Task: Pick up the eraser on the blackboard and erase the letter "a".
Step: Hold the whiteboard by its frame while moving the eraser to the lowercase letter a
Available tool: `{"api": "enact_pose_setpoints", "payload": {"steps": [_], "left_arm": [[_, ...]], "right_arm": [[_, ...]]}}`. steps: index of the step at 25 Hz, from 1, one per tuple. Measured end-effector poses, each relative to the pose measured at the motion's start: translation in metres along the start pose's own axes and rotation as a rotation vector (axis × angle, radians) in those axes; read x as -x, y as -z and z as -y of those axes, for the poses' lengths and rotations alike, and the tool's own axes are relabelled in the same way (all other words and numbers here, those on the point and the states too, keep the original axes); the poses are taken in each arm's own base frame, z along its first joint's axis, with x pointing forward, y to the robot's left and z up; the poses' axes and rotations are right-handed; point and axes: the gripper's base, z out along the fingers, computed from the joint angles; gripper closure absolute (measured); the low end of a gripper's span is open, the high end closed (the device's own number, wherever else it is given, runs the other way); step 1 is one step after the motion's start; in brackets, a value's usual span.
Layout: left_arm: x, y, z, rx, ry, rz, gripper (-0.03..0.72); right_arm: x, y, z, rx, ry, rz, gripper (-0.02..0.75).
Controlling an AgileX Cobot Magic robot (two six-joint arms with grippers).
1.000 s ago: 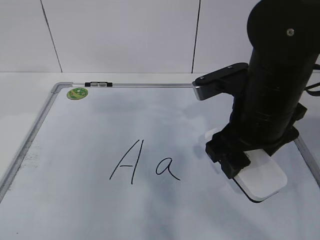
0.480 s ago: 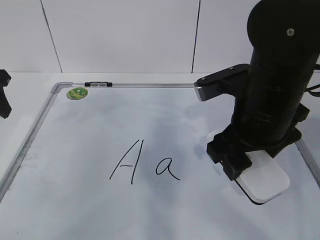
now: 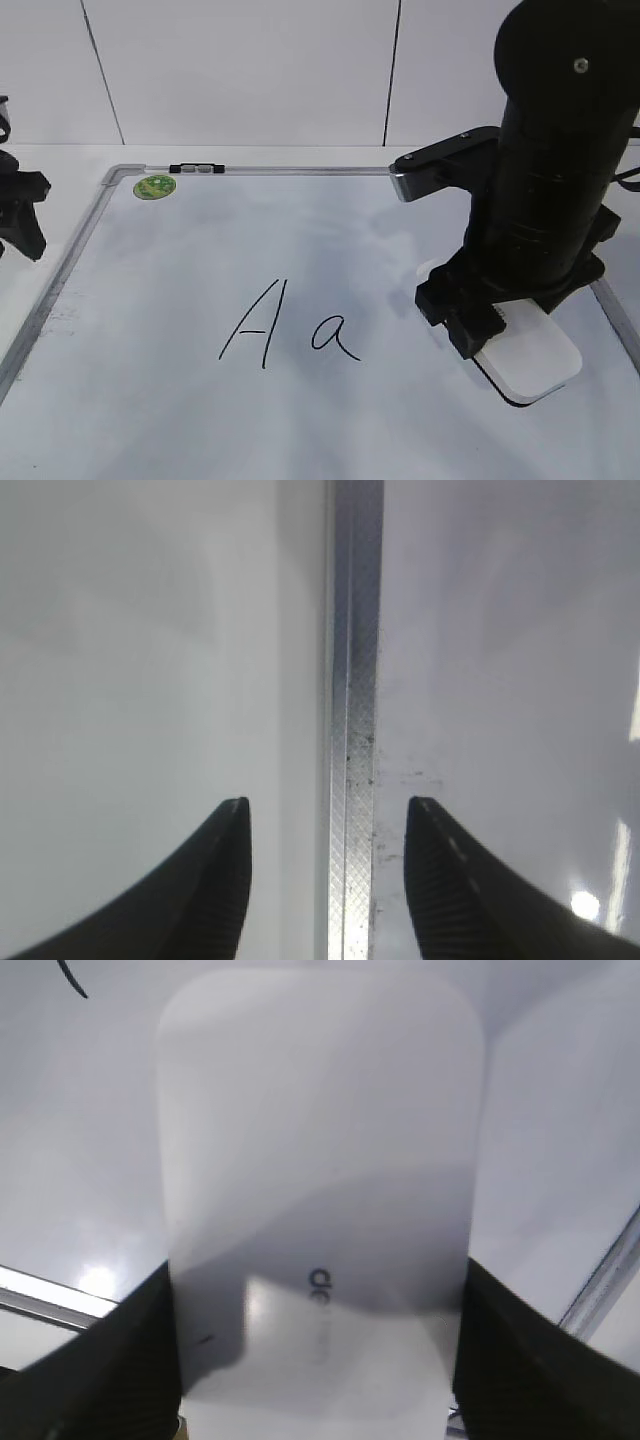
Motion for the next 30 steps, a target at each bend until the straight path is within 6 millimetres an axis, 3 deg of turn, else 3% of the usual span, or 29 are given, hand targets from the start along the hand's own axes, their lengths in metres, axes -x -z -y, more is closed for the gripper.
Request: {"api": "enact_pose_setpoints", "payload": {"steps": [8,17,30], "left_arm": [[0.003,-0.028,-0.005,0.002,0.016,-0.062,0.326],[0.003,-0.045,-0.008,0.003,0.025,-0.102,0.366],[0.003,-0.051,-0.008,0.001,0.031,-0.117,0.393]], "right_arm": [[0.0,0.0,0.0,-0.002,0.001,-0.002,0.172],[0.0,0.0,0.0,-0.003,0.001,-0.002,0.172],[0.0,0.0,0.0,-0.004,0.0,-0.001,0.172]]}}
